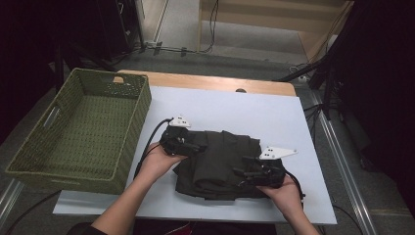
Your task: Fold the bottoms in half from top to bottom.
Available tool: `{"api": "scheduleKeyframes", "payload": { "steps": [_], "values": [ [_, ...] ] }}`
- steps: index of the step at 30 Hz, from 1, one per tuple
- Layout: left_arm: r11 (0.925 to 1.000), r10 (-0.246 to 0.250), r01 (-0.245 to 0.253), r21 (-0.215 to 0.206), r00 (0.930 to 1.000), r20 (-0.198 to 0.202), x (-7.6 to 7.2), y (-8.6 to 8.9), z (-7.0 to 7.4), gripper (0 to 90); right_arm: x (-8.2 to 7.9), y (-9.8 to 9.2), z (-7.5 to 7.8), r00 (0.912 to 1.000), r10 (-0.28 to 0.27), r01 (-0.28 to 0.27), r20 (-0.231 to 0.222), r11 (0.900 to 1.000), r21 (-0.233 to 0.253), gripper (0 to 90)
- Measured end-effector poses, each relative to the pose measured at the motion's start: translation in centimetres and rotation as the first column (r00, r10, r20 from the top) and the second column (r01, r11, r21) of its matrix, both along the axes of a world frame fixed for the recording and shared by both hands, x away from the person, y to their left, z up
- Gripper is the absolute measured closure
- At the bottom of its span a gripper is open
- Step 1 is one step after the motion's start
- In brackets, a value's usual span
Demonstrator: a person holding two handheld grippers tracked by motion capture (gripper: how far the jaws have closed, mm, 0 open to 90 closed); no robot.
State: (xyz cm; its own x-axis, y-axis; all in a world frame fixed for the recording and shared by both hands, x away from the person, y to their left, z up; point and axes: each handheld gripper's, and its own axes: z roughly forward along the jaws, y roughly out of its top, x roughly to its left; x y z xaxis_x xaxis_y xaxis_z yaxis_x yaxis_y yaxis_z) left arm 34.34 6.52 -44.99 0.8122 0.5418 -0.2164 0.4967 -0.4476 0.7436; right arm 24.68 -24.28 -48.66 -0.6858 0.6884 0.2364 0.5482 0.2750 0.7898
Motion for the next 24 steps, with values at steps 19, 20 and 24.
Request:
{"api": "scheduleKeyframes", "payload": {
  "steps": [19, 20, 24],
  "values": [
    [0.9991, 0.041, -0.041, 0.010, 0.9991, -0.013, -1.0, 1.6, -0.4, 2.0, 0.7, -2.1, -0.5, 0.9860, -0.166, 0.165, -0.014, 0.985, -0.059, 12.0],
    [0.9989, 0.044, -0.044, 0.014, 0.9990, -0.012, -1.1, 1.6, -0.5, 2.0, 0.7, -2.1, -0.5, 0.9860, -0.166, 0.165, -0.014, 0.985, -0.059, 12.0],
    [0.9981, 0.060, -0.060, 0.018, 0.9982, -0.007, -1.6, 1.8, -0.7, 0.0, 0.9, -1.9, -0.8, 0.9857, -0.169, 0.168, -0.003, 0.982, -0.091, 6.8]
  ]
}}
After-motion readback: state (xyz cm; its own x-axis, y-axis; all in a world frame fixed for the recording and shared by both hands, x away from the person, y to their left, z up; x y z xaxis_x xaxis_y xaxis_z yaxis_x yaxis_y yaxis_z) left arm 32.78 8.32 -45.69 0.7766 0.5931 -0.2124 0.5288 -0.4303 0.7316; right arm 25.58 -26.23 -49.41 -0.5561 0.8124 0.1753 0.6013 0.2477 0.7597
